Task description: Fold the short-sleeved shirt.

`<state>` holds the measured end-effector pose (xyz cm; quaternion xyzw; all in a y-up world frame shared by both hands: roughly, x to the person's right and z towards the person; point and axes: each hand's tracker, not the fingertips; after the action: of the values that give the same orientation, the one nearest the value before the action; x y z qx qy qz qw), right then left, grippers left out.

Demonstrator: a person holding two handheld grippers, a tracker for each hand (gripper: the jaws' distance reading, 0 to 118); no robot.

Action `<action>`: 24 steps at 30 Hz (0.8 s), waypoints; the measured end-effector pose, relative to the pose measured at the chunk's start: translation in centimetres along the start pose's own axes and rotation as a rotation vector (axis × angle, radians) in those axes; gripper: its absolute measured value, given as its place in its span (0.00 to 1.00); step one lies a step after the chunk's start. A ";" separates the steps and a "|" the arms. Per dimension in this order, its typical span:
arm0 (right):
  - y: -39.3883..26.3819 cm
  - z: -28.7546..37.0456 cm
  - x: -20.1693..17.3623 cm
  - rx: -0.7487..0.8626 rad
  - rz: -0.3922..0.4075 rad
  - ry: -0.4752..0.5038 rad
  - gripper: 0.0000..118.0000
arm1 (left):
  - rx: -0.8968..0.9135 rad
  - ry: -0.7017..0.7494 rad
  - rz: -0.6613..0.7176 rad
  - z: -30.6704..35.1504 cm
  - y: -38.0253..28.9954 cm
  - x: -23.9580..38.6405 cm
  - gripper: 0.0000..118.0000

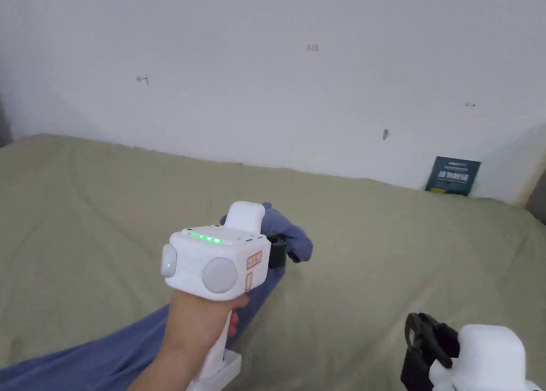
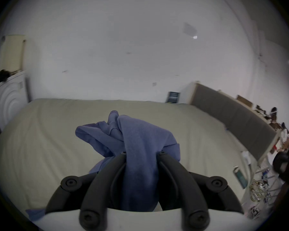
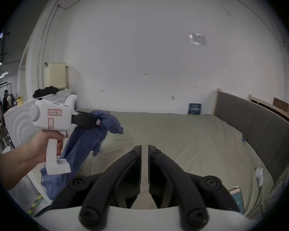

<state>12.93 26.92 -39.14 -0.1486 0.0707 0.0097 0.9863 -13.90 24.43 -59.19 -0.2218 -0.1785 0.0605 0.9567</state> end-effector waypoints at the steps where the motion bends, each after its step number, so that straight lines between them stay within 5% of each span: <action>1: -0.2 0.4 1.3 -0.001 -0.003 -0.017 0.08 | -0.020 -0.040 -0.016 -1.2 -0.1 2.6 0.15; 7: -2.0 2.1 7.6 -0.027 -0.046 -0.120 0.08 | -0.265 -0.069 -0.146 -9.4 -8.0 12.3 0.15; 13: -3.5 2.5 11.2 -0.057 -0.096 -0.162 0.08 | -0.473 0.002 -0.158 -13.6 -17.7 14.9 0.16; 14: -3.6 2.6 11.3 -0.059 -0.091 -0.162 0.08 | -0.458 -0.007 -0.143 -13.1 -17.9 14.8 0.23; 15: -3.7 2.6 11.3 -0.062 -0.083 -0.165 0.08 | -0.447 -0.015 -0.131 -12.8 -17.7 14.8 0.44; 16: -3.7 2.7 11.4 -0.064 -0.077 -0.165 0.08 | -0.453 -0.008 -0.125 -12.1 -16.9 14.3 0.82; 17: -3.6 2.7 11.3 -0.066 -0.075 -0.162 0.08 | -0.456 0.015 -0.129 -11.2 -16.4 14.3 0.91; 21: -3.6 3.2 9.9 -0.058 -0.081 -0.133 0.08 | -0.215 -0.015 -0.114 -3.7 -13.7 11.9 0.90; 24: -3.9 3.7 7.8 -0.053 -0.074 -0.104 0.08 | -0.214 -0.028 0.019 4.1 -13.8 9.0 0.90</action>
<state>21.30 24.24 -35.57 -0.1765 0.0136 -0.0170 0.9841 -6.52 15.48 -46.77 -0.3237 -0.1953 0.0532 0.9243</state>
